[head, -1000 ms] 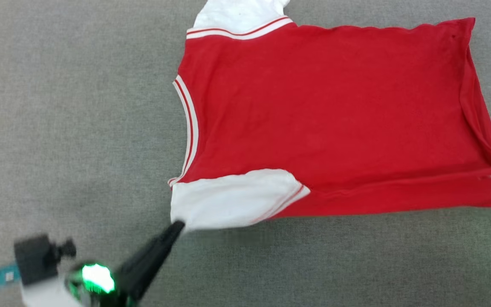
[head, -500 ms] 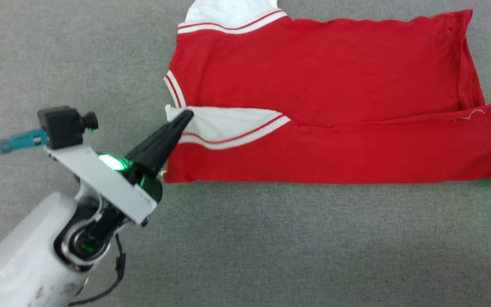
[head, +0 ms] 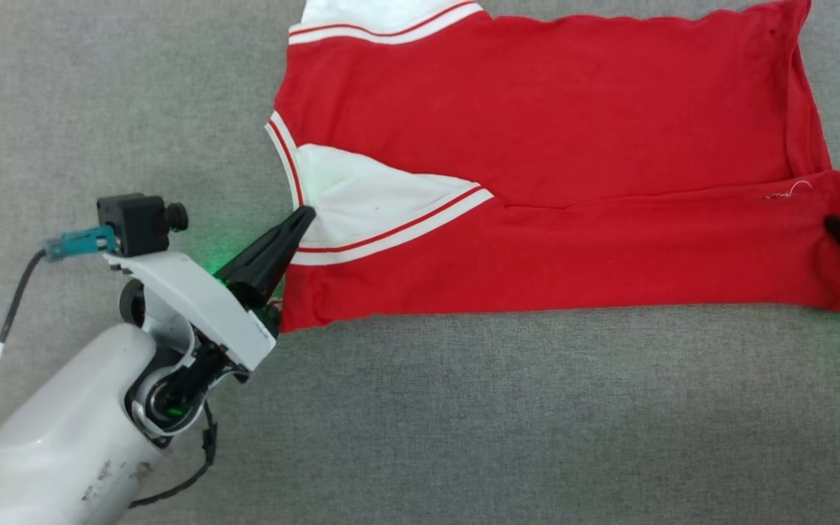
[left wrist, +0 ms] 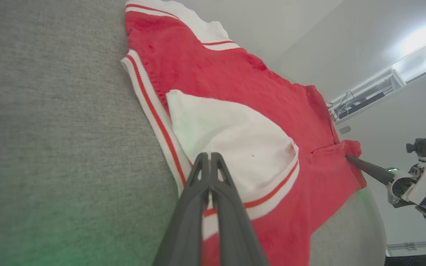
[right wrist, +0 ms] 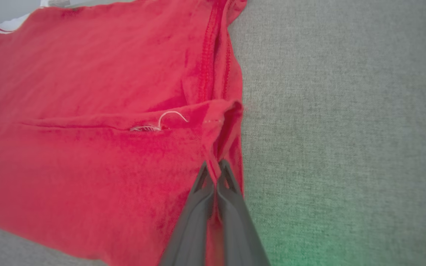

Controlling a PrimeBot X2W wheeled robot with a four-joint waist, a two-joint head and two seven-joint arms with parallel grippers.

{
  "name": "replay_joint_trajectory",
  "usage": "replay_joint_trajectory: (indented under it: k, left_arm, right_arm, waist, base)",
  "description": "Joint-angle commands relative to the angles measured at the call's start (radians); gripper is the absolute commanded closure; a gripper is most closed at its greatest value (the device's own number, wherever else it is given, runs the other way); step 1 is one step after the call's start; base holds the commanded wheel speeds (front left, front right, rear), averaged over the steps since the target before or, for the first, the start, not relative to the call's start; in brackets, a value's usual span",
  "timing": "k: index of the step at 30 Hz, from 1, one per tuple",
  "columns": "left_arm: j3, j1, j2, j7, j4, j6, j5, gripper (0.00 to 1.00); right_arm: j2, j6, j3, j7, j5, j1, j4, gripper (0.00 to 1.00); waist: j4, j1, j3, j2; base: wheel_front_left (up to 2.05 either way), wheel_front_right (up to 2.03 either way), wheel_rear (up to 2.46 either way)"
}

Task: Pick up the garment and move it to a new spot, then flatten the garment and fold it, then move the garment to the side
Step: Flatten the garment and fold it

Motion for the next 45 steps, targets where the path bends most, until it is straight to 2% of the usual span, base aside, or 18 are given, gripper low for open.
replay_joint_trajectory:
  k: [1, 2, 3, 6, 10, 13, 19, 22, 25, 28, 31, 32, 34, 35, 36, 41, 45]
  left_arm:
    - [-0.014, -0.008, 0.009, -0.004, 0.018, -0.001, 0.011, 0.42]
    - [-0.021, -0.018, 0.018, -0.008, 0.025, -0.001, 0.019, 0.0]
    - [-0.026, -0.027, 0.027, -0.012, 0.031, -0.001, 0.027, 0.0]
    - [-0.042, -0.056, 0.063, -0.009, 0.06, -0.002, 0.067, 0.0]
    - [-0.08, -0.104, 0.118, 0.061, 0.048, 0.033, 0.137, 0.0]
    - [-0.115, -0.124, 0.156, 0.192, -0.023, 0.096, 0.139, 0.0]
    - [-0.18, -0.142, 0.218, 0.519, -0.19, 0.219, 0.054, 0.0]
    - [-0.2, -0.143, 0.229, 0.621, -0.241, 0.266, 0.019, 0.0]
    - [-0.212, -0.147, 0.23, 0.67, -0.254, 0.304, 0.006, 0.0]
    - [-0.22, -0.14, 0.23, 0.697, -0.234, 0.321, -0.003, 0.0]
    - [-0.227, -0.128, 0.227, 0.712, -0.201, 0.316, -0.017, 0.0]
    - [-0.227, -0.123, 0.224, 0.716, -0.193, 0.312, -0.024, 0.08]
    - [-0.224, -0.112, 0.213, 0.714, -0.177, 0.3, -0.04, 0.54]
    - [-0.223, -0.11, 0.208, 0.711, -0.176, 0.289, -0.048, 0.81]
    - [-0.219, -0.106, 0.203, 0.705, -0.174, 0.279, -0.055, 1.0]
    - [-0.212, -0.111, 0.193, 0.686, -0.164, 0.257, -0.05, 1.0]
    - [-0.211, -0.121, 0.181, 0.675, -0.161, 0.244, -0.041, 1.0]
  right_arm:
    - [0.011, -0.002, 0.013, -0.009, -0.014, -0.009, 0.012, 0.89]
    - [0.01, -0.002, 0.019, -0.017, -0.019, -0.011, 0.019, 0.63]
    - [0.008, -0.002, 0.025, -0.026, -0.024, -0.011, 0.025, 0.0]
    - [0.006, -0.002, 0.032, -0.055, -0.033, 0.006, 0.034, 0.0]
    - [0.003, -0.002, 0.019, -0.087, -0.032, 0.029, 0.036, 0.0]
    - [-0.002, -0.002, 0.009, -0.1, -0.034, 0.037, 0.031, 0.0]
    - [0.003, -0.002, -0.004, -0.096, -0.054, 0.041, -0.001, 0.0]
    - [0.007, -0.002, -0.006, -0.089, -0.073, 0.035, -0.024, 0.0]
    - [0.009, -0.002, -0.013, -0.088, -0.086, 0.031, -0.047, 0.0]
    - [0.011, -0.002, -0.024, -0.09, -0.105, 0.028, -0.067, 0.0]
    - [0.017, -0.002, -0.034, -0.096, -0.123, 0.027, -0.082, 0.0]
    - [0.019, -0.002, -0.037, -0.097, -0.129, 0.027, -0.087, 0.0]
    - [0.022, -0.002, -0.046, -0.097, -0.137, 0.031, -0.093, 0.0]
    - [0.022, -0.002, -0.05, -0.095, -0.139, 0.034, -0.095, 0.0]
    - [0.022, -0.002, -0.053, -0.093, -0.141, 0.036, -0.096, 0.0]
    - [0.022, -0.002, -0.048, -0.054, -0.171, 0.01, -0.1, 0.0]
    - [0.029, -0.002, 0.002, 0.07, -0.155, -0.028, -0.072, 0.0]
  waist:
    - [0.005, 0.0, -0.013, 0.0]
    - [0.007, 0.0, -0.021, 0.0]
    - [0.009, 0.0, -0.03, 0.0]
    - [0.015, 0.0, -0.062, 0.0]
    - [0.018, 0.0, -0.1, 0.0]
    - [0.018, 0.0, -0.116, 0.0]
    - [0.0, 0.0, -0.118, 0.0]
    - [-0.018, 0.0, -0.11, 0.0]
    - [-0.038, 0.0, -0.099, 0.0]
    - [-0.06, 0.0, -0.088, 0.0]
    - [-0.081, 0.0, -0.078, 0.0]
    - [-0.087, 0.0, -0.075, 0.0]
    - [-0.094, 0.0, -0.071, 0.0]
    - [-0.097, 0.0, -0.069, 0.0]
    - [-0.098, 0.0, -0.067, 0.0]
    - [-0.093, 0.0, -0.06, 0.0]
    - [-0.081, 0.0, -0.057, 0.0]
  base:
    - [0.0, 0.0, 0.0]
    - [0.0, 0.0, 0.0]
    - [0.0, 0.0, 0.0]
    - [0.0, 0.0, 0.0]
    - [0.0, 0.0, 0.0]
    - [0.0, 0.0, 0.0]
    - [0.0, 0.0, 0.0]
    - [0.0, 0.0, 0.0]
    - [0.0, 0.0, 0.0]
    - [0.0, 0.0, 0.0]
    - [0.0, 0.0, 0.0]
    - [0.0, 0.0, 0.0]
    - [0.0, 0.0, 0.0]
    - [0.0, 0.0, 0.0]
    - [0.0, 0.0, 0.0]
    - [0.0, 0.0, 0.0]
    - [0.0, 0.0, 0.0]
